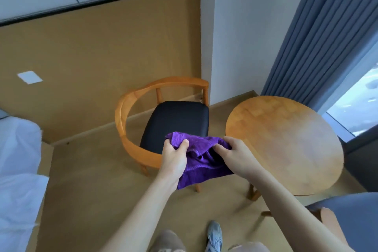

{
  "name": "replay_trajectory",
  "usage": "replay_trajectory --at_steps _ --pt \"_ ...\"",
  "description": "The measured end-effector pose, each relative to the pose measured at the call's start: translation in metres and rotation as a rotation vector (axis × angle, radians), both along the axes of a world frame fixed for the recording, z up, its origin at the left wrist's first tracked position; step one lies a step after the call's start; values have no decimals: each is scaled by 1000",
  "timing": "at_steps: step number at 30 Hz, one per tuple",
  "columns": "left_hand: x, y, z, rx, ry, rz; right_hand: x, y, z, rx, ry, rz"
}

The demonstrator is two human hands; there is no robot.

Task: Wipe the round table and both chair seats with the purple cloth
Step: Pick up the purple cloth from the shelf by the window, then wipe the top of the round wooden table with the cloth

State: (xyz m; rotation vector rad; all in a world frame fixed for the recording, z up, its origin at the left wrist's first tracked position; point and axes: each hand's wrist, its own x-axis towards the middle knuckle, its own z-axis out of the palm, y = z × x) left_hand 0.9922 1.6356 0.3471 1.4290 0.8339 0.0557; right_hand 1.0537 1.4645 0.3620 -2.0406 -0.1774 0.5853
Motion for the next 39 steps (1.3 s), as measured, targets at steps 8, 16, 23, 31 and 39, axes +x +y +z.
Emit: replay_trajectory --at_steps 8,16,23,31,39 --pt "107 30 -12 -86 9 -244 62 22 -18 -76 -21 -298" --pt "192 -4 -29 -146 49 -610 67 -8 -26 -21 -78 -827" --pt "235 -99 -60 -148 36 -875 77 -101 -51 13 -69 -1156" --pt "289 -234 -141 57 135 -872 128 -258 -149 -28 21 -1289" --pt "333 -293 -194 309 333 -832 179 -335 -215 194 176 -1330"
